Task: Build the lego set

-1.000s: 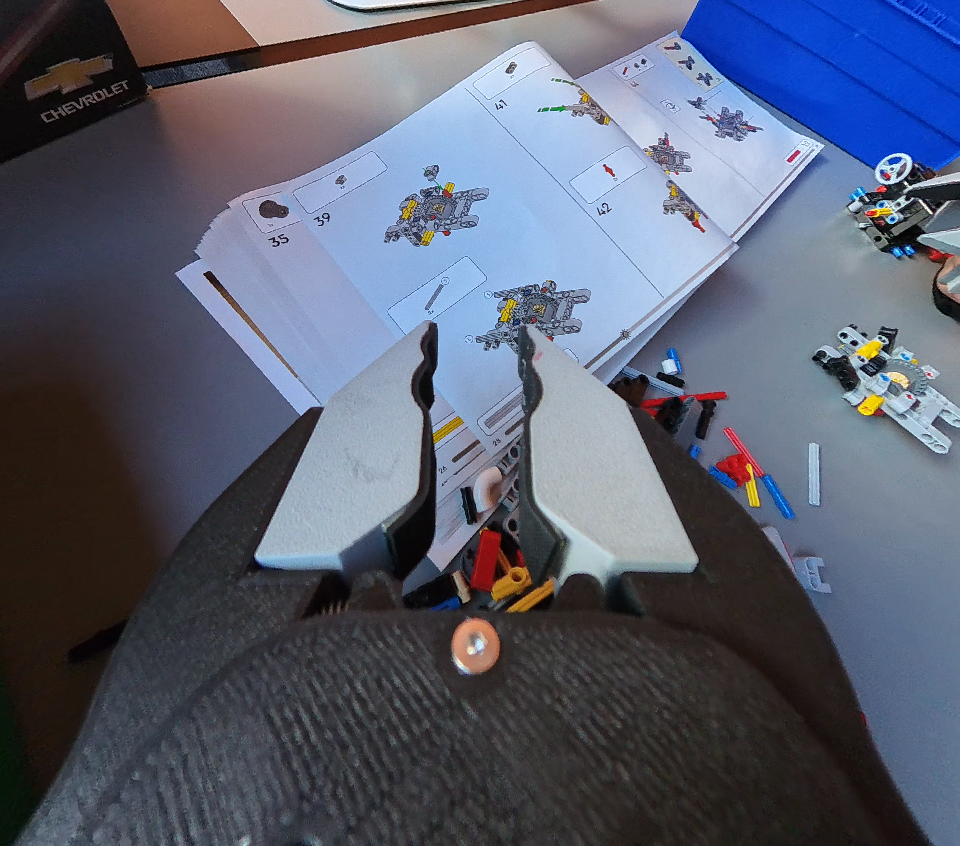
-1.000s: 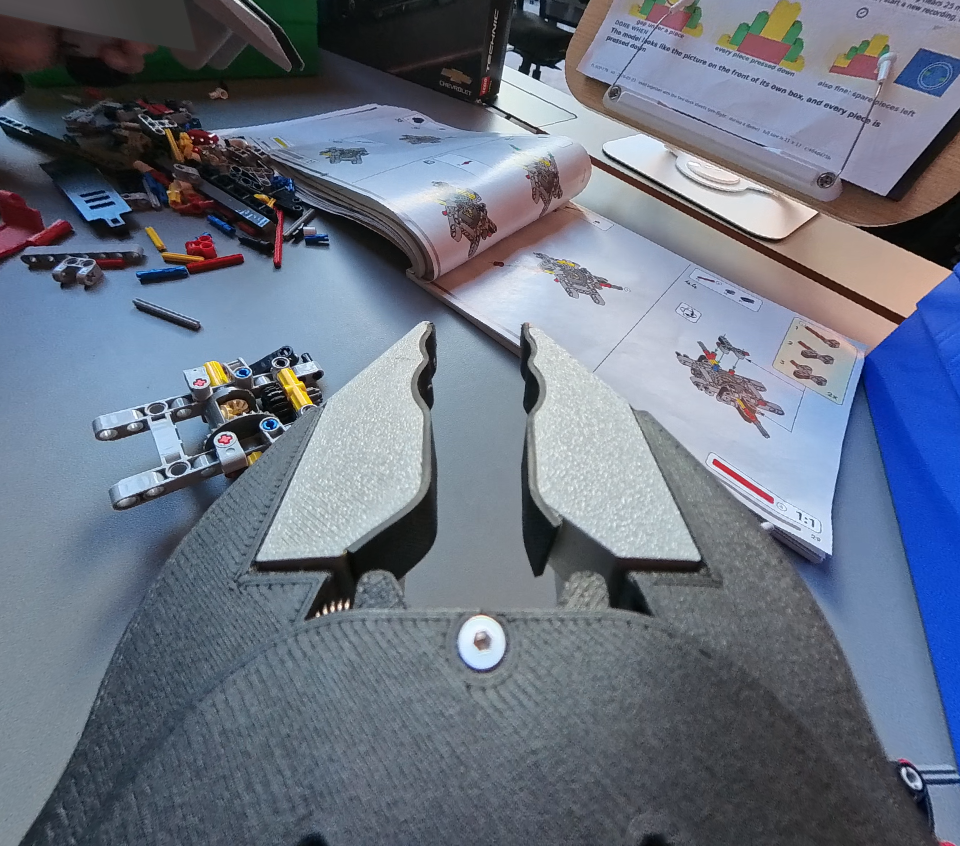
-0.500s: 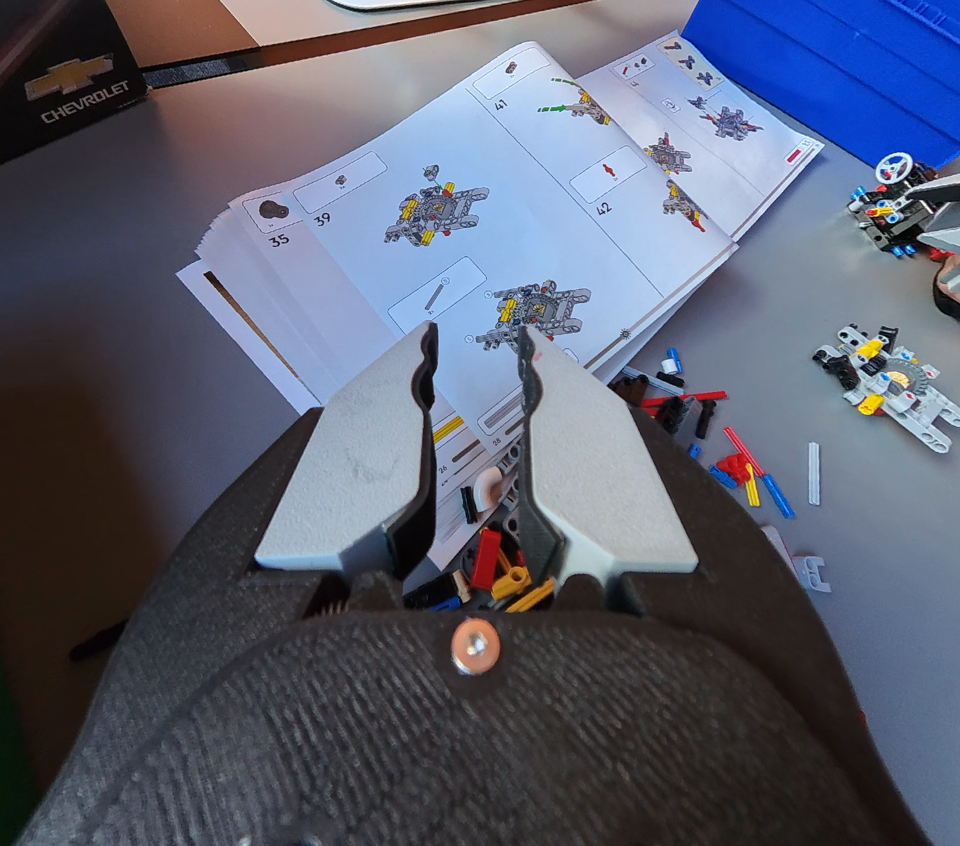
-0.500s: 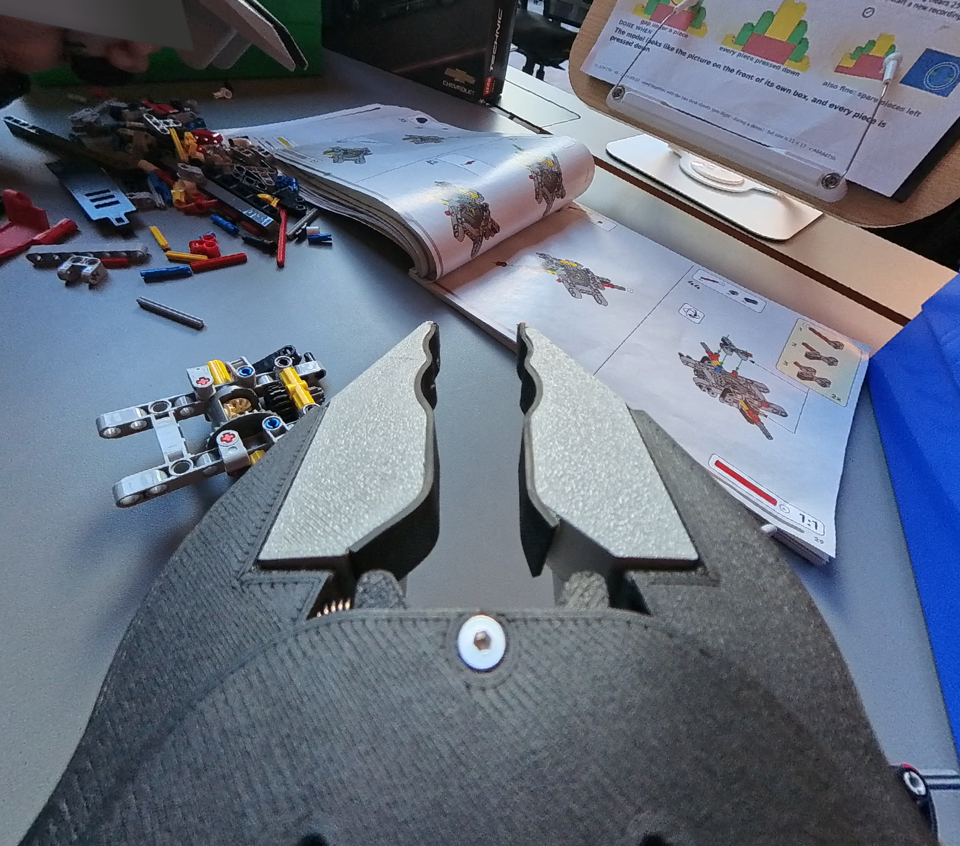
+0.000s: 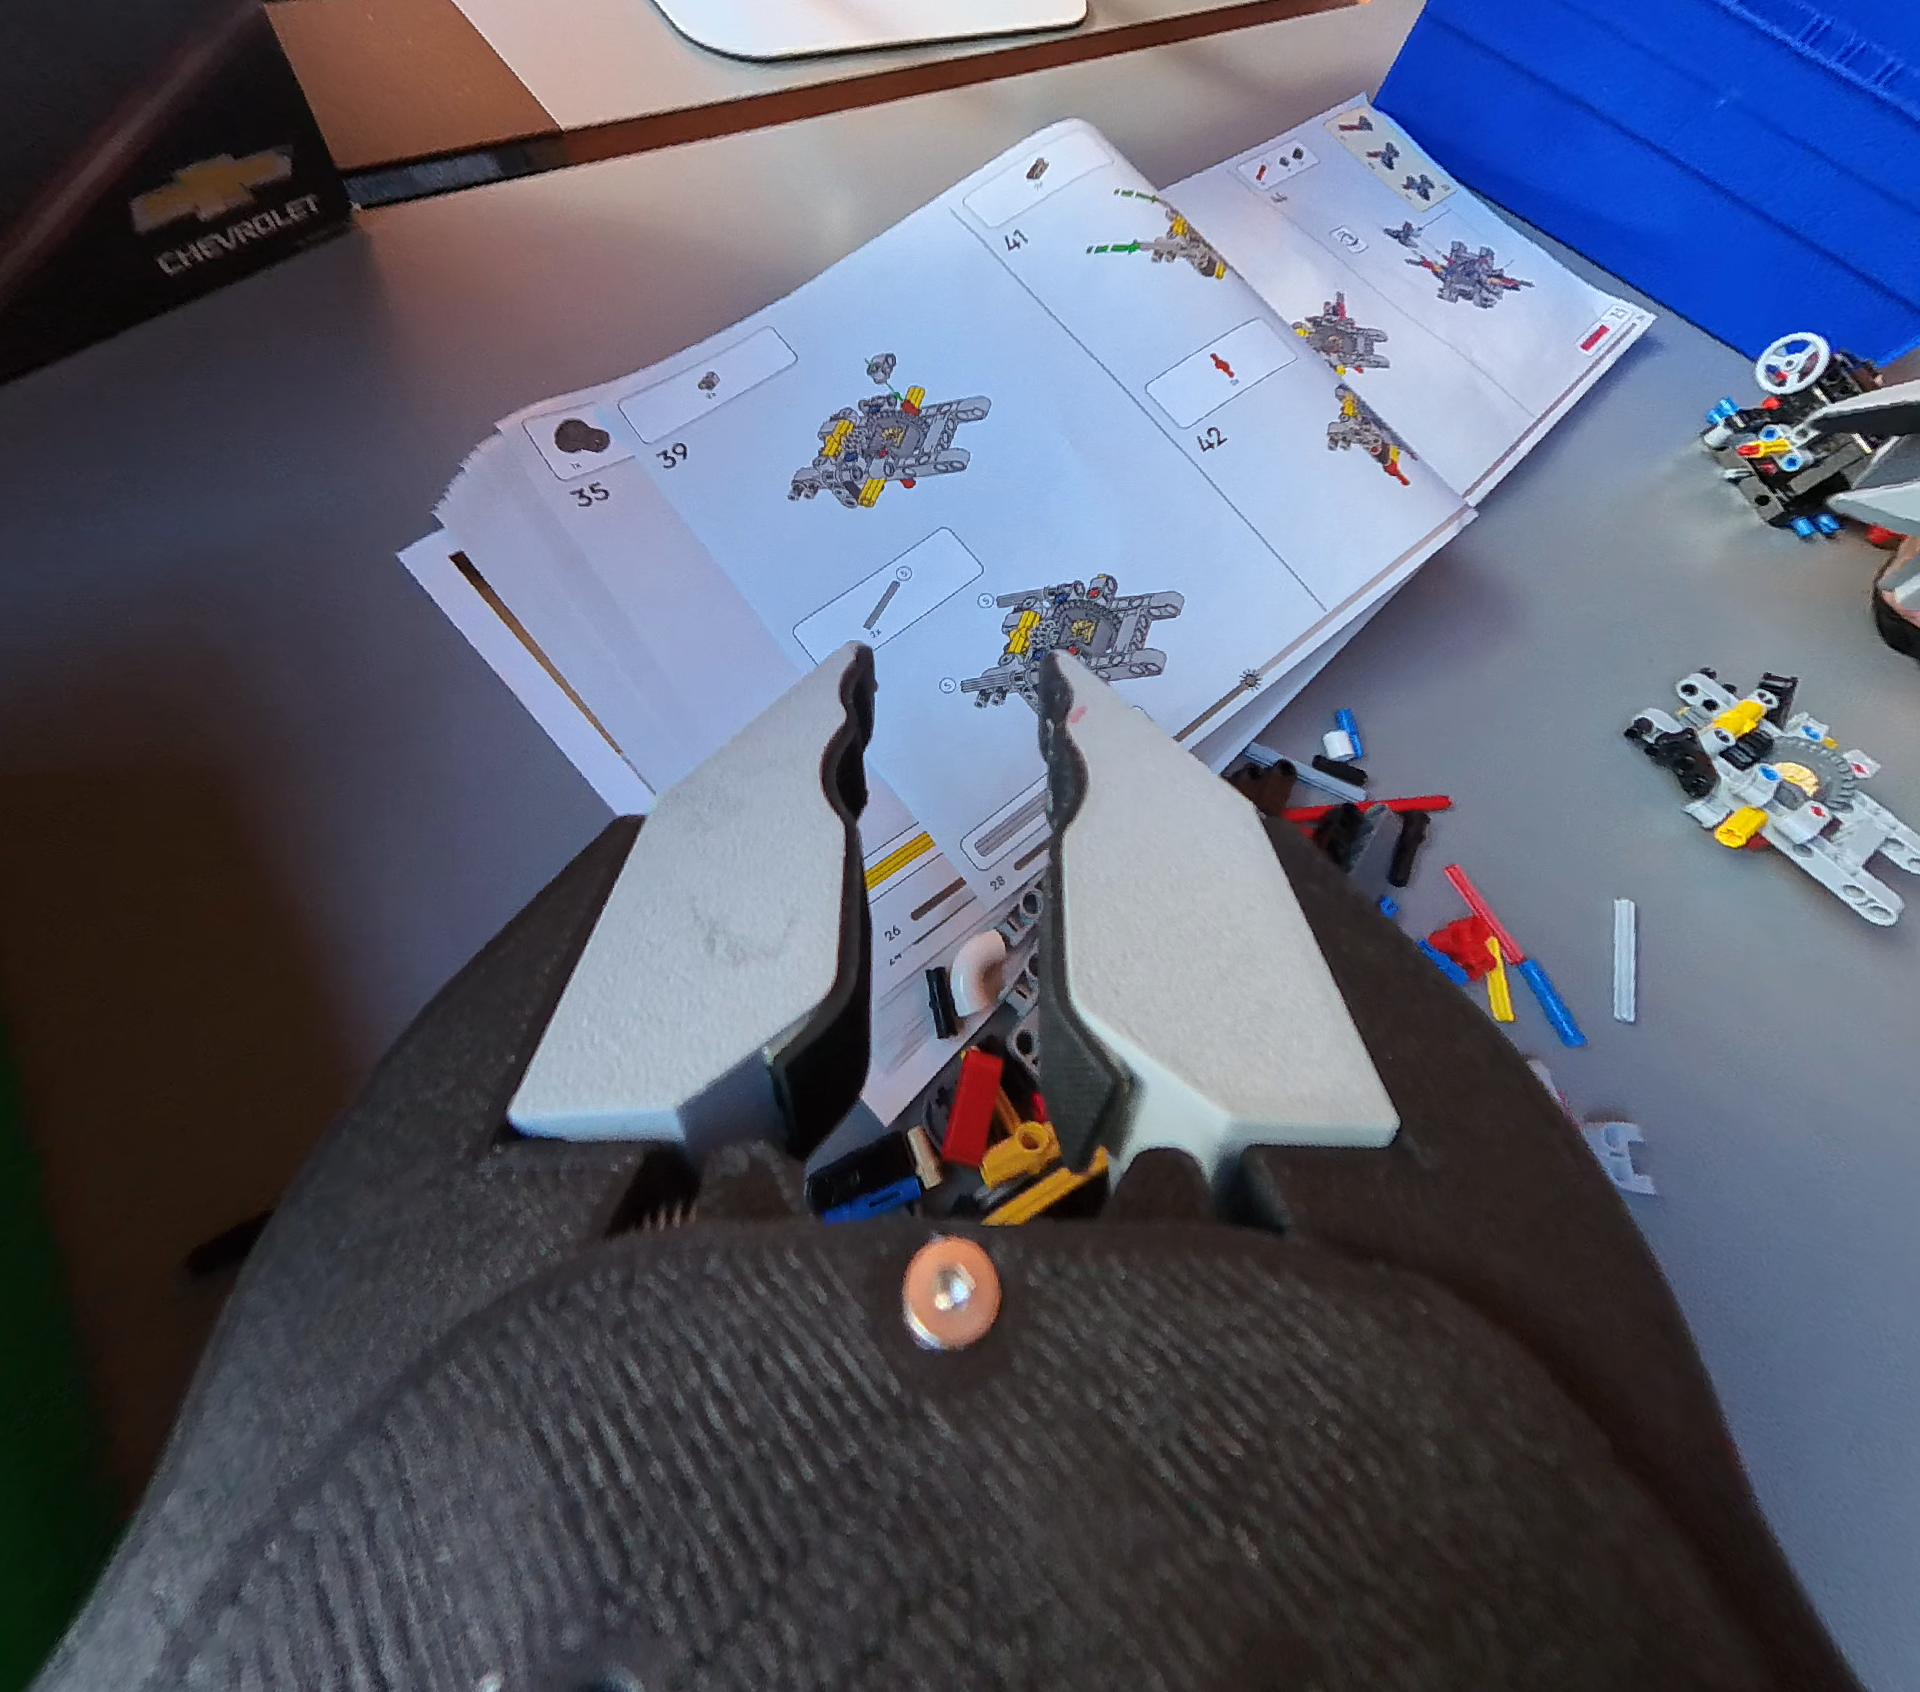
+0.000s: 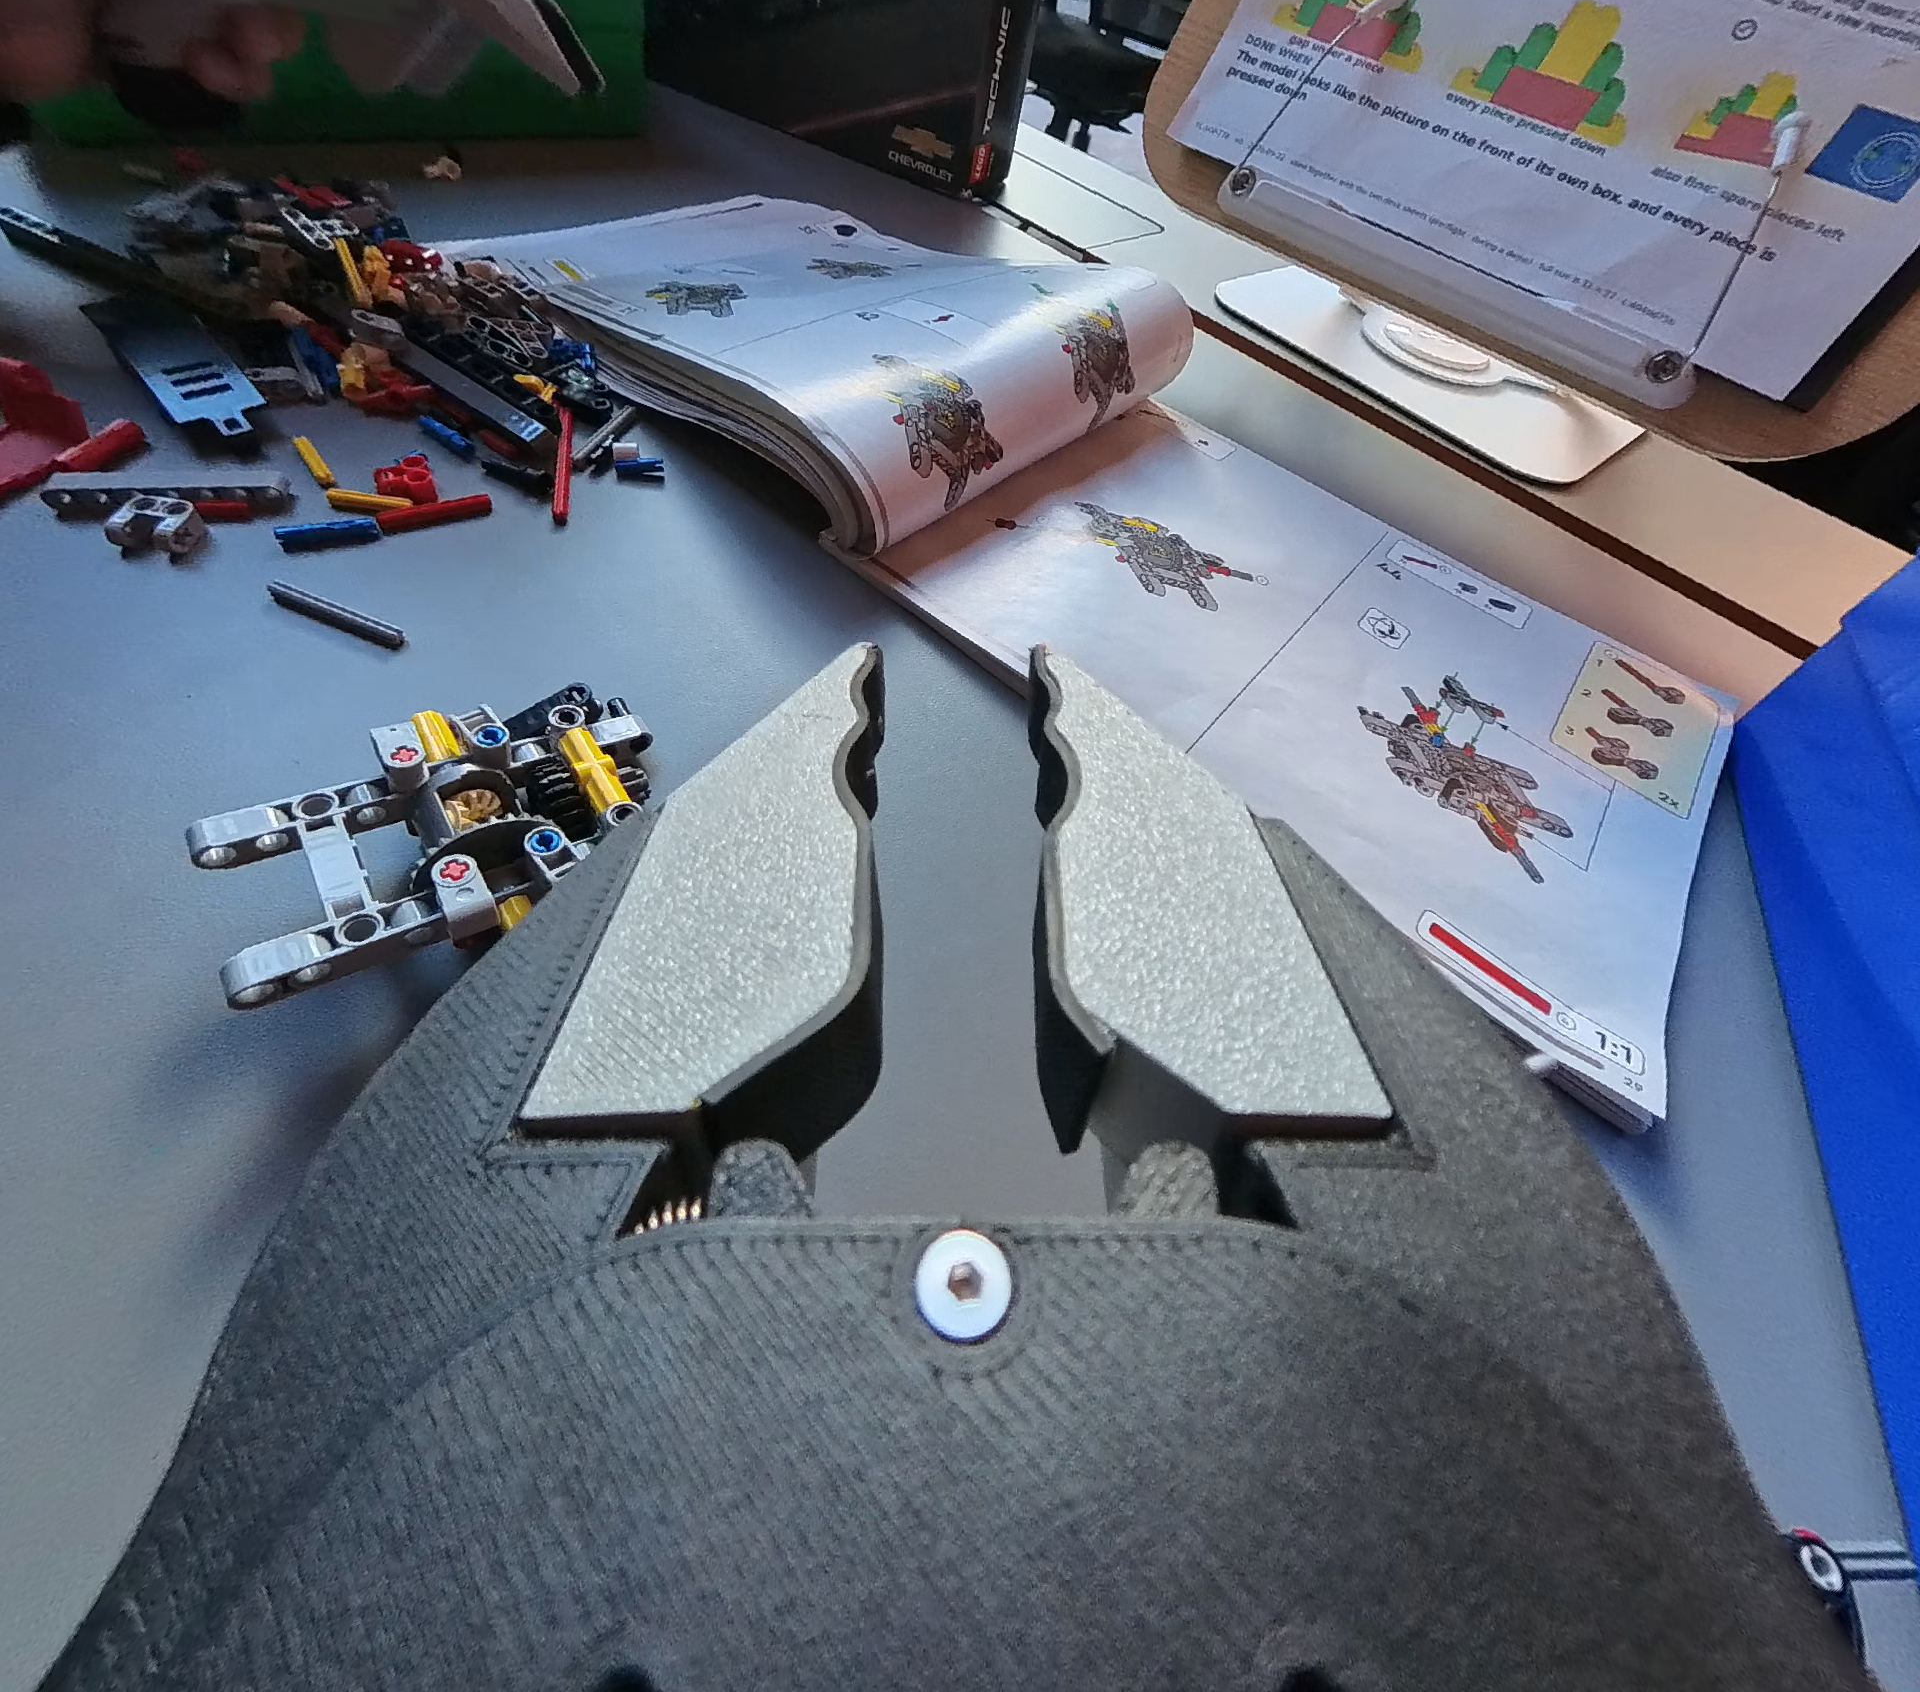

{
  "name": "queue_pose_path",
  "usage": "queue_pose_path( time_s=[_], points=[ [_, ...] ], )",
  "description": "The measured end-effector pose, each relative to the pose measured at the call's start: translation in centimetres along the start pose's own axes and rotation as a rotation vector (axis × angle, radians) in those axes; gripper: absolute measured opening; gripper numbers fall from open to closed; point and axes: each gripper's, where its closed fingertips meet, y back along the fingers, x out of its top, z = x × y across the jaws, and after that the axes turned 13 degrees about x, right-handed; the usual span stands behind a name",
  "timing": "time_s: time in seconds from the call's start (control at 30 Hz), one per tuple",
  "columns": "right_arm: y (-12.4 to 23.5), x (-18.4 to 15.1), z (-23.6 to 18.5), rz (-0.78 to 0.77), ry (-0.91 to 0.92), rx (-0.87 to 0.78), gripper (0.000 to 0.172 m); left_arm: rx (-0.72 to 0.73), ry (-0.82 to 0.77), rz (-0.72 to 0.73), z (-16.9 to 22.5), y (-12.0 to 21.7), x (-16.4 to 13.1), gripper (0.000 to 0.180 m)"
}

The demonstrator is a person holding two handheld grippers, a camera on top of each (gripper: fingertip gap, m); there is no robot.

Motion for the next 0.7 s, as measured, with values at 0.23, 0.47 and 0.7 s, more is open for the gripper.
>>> queue_pose_path(
  time_s=[0.23, 0.47, 0.7],
  points=[
    [-1.3, 0.2, 0.2, -0.015, 0.039, 0.010, 0.024, 0.000, -0.020, 0.021, 1.0, 1.0, 0.7, 0.036],
    [-5.6, 2.2, 2.4, 0.040, 0.059, 0.090, 0.023, 0.066, -0.042, -0.012, 0.1, 1.0, 0.2, 0.041],
    [-8.3, 3.0, 1.8, 0.042, 0.083, 0.178, 0.022, 0.044, -0.030, -0.008, 0.5, 0.9, 0.1, 0.041]
  ],
)
